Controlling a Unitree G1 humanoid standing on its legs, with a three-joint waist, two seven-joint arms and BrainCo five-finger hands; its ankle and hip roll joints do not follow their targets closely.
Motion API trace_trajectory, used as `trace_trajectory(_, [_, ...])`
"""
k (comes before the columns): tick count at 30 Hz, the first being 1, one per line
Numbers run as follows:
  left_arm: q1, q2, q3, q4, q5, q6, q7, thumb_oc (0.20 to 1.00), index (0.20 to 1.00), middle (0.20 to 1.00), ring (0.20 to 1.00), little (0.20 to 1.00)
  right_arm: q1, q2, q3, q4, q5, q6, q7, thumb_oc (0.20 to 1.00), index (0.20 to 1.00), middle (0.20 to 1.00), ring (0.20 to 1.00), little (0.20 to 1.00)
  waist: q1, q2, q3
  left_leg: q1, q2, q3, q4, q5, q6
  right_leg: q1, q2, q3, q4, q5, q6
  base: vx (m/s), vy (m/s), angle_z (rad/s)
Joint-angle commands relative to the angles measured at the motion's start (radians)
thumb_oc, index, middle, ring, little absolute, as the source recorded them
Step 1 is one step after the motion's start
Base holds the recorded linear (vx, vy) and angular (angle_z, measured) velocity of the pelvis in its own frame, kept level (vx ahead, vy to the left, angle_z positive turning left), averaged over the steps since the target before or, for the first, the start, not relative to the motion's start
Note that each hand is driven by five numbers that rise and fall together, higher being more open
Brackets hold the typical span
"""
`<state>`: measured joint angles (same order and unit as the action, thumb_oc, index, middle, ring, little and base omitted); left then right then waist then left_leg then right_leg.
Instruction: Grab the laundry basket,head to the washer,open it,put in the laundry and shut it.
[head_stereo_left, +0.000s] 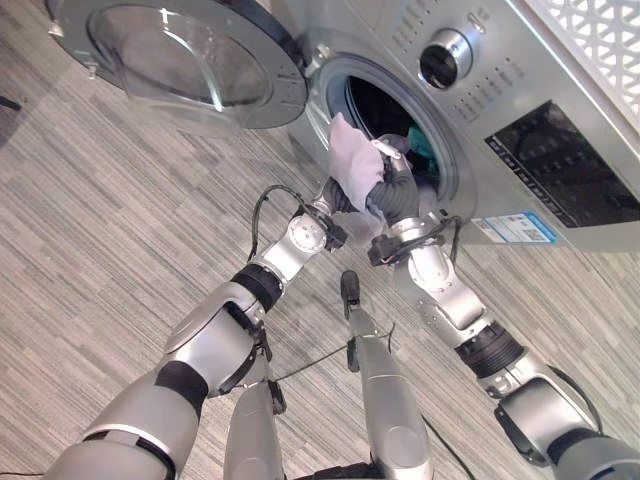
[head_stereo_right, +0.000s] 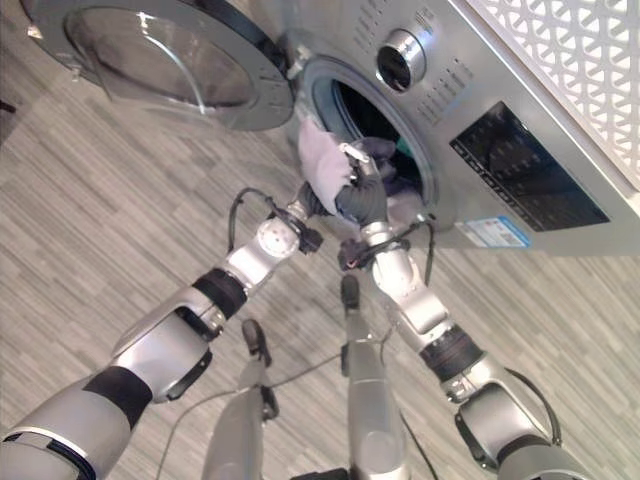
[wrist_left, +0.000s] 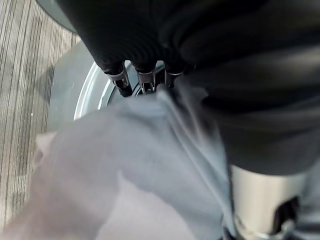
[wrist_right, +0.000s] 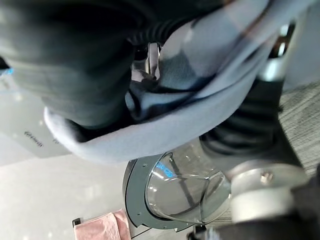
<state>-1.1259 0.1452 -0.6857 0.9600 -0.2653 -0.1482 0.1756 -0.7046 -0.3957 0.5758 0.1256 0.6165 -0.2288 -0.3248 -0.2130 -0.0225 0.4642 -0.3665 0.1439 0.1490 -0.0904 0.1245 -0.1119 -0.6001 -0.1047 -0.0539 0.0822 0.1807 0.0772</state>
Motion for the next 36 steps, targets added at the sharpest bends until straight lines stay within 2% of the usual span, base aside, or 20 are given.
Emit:
trace_trajectory(1, [-0.072,-0.12,-0.011,0.03,-0.013,-0.051,0.006,1.0,1.0,1.0,1.0,1.0,-0.115,0.2,0.104,-0.098,0.038,-0.112,0.111,0.2,0.2,0.2,0.2,0.2,-0.012,-0.07,-0.048,0.059,0.095,-0.045,0.036,-0.103,-0.054,-0.083,-0.031,0.064,0.023,-0.033,0.113,0.03,0.005,-0.3])
trace_trajectory(5, [-0.058,-0.091,0.025,-0.015,-0.045,-0.072,0.064,1.0,1.0,1.0,1.0,1.0,-0.134,0.232,0.119,-0.066,0.122,-0.128,0.115,0.2,0.2,0.2,0.2,0.2,-0.014,-0.084,-0.047,0.069,0.105,-0.013,0.019,-0.101,-0.059,-0.108,-0.013,0.073,0.021,-0.027,0.117,0.03,0.004,-0.28])
trace_trajectory(8, [-0.032,-0.095,0.023,-0.06,0.0,-0.091,0.124,1.0,1.0,1.0,1.0,1.0,-0.134,0.246,0.15,-0.049,0.217,-0.146,0.146,0.2,0.2,0.2,0.2,0.2,-0.006,-0.078,-0.04,0.074,0.106,-0.015,0.014,-0.098,-0.063,-0.102,-0.016,0.066,0.021,-0.031,0.112,0.01,-0.016,-0.1])
trace_trajectory(12, [-0.002,-0.105,0.024,-0.097,0.039,-0.104,0.18,1.0,1.0,1.0,1.0,1.0,-0.126,0.242,0.194,-0.06,0.241,-0.147,0.16,0.2,0.2,0.2,0.2,0.2,-0.001,-0.072,-0.033,0.07,0.105,-0.026,0.014,-0.093,-0.067,-0.095,-0.022,0.055,0.02,-0.035,0.106,0.0,-0.014,0.0])
trace_trajectory(13, [0.013,-0.109,0.02,-0.108,0.058,-0.106,0.206,0.539,0.539,0.539,0.539,0.539,-0.114,0.24,0.212,-0.061,0.268,-0.145,0.171,0.2,0.2,0.2,0.2,0.2,0.004,-0.067,-0.031,0.067,0.103,-0.034,0.009,-0.088,-0.069,-0.089,-0.026,0.046,0.018,-0.035,0.102,-0.01,-0.055,0.06])
trace_trajectory(14, [0.006,-0.112,0.02,-0.103,0.065,-0.108,0.221,0.2,0.2,0.2,0.2,0.2,-0.111,0.24,0.222,-0.052,0.279,-0.147,0.174,0.2,0.2,0.2,0.2,0.2,0.005,-0.066,-0.029,0.065,0.102,-0.038,0.007,-0.085,-0.071,-0.087,-0.029,0.04,0.017,-0.035,0.101,-0.01,-0.054,0.1])
trace_trajectory(19, [0.035,-0.108,0.069,-0.107,0.043,-0.127,0.323,0.2,0.2,0.2,0.2,0.2,-0.093,0.235,0.253,-0.051,0.273,-0.148,0.153,0.2,0.2,0.2,0.2,0.2,0.017,-0.059,-0.019,0.054,0.1,-0.056,0.003,-0.08,-0.078,-0.075,-0.036,0.019,0.015,-0.037,0.095,-0.01,-0.027,0.13])
trace_trajectory(22, [0.043,-0.104,0.089,-0.098,0.035,-0.132,0.347,0.2,0.2,0.2,0.2,0.2,-0.093,0.231,0.26,-0.04,0.279,-0.146,0.15,0.2,0.2,0.2,0.2,0.2,0.02,-0.058,-0.016,0.052,0.099,-0.059,0.003,-0.078,-0.08,-0.073,-0.036,0.015,0.014,-0.037,0.094,-0.01,-0.014,0.12])
trace_trajectory(23, [0.056,-0.097,0.106,-0.099,0.025,-0.138,0.366,0.2,0.2,0.2,0.2,0.2,-0.09,0.215,0.267,-0.045,0.272,-0.143,0.148,0.944,0.944,0.944,0.944,0.944,0.021,-0.057,-0.013,0.051,0.098,-0.06,0.003,-0.078,-0.083,-0.069,-0.037,0.011,0.012,-0.037,0.094,-0.01,-0.018,0.13])
trace_trajectory(24, [0.056,-0.096,0.112,-0.094,0.024,-0.141,0.378,0.2,0.2,0.2,0.2,0.2,-0.089,0.207,0.269,-0.045,0.264,-0.142,0.143,1.0,1.0,1.0,1.0,1.0,0.022,-0.057,-0.011,0.051,0.098,-0.061,0.003,-0.078,-0.084,-0.068,-0.037,0.01,0.013,-0.037,0.094,-0.01,-0.03,0.09])
trace_trajectory(32, [0.064,-0.05,0.166,-0.118,0.002,-0.184,0.412,0.2,0.2,0.2,0.2,0.2,-0.051,0.146,0.252,-0.026,0.222,-0.146,0.169,1.0,1.0,1.0,1.0,1.0,0.019,-0.047,-0.011,0.019,0.096,-0.081,0.003,-0.07,-0.088,-0.086,-0.036,0.0,0.021,-0.036,0.098,0.0,0.0,0.0])
trace_trajectory(34, [0.078,-0.047,0.195,-0.132,-0.021,-0.216,0.394,0.2,0.2,0.2,0.2,0.2,-0.001,0.114,0.205,-0.026,0.238,-0.166,0.244,1.0,1.0,1.0,1.0,1.0,0.015,-0.035,-0.013,0.003,0.095,-0.086,0.003,-0.068,-0.09,-0.091,-0.042,-0.007,0.026,-0.04,0.098,0.0,-0.004,0.02])
trace_trajectory(36, [0.087,-0.055,0.215,-0.135,-0.029,-0.234,0.382,0.2,0.2,0.2,0.2,0.2,0.061,0.116,0.155,-0.024,0.346,-0.188,0.35,1.0,1.0,1.0,1.0,1.0,0.01,-0.028,-0.017,-0.008,0.094,-0.091,0.003,-0.068,-0.091,-0.097,-0.044,-0.011,0.033,-0.043,0.098,0.01,-0.007,0.16])
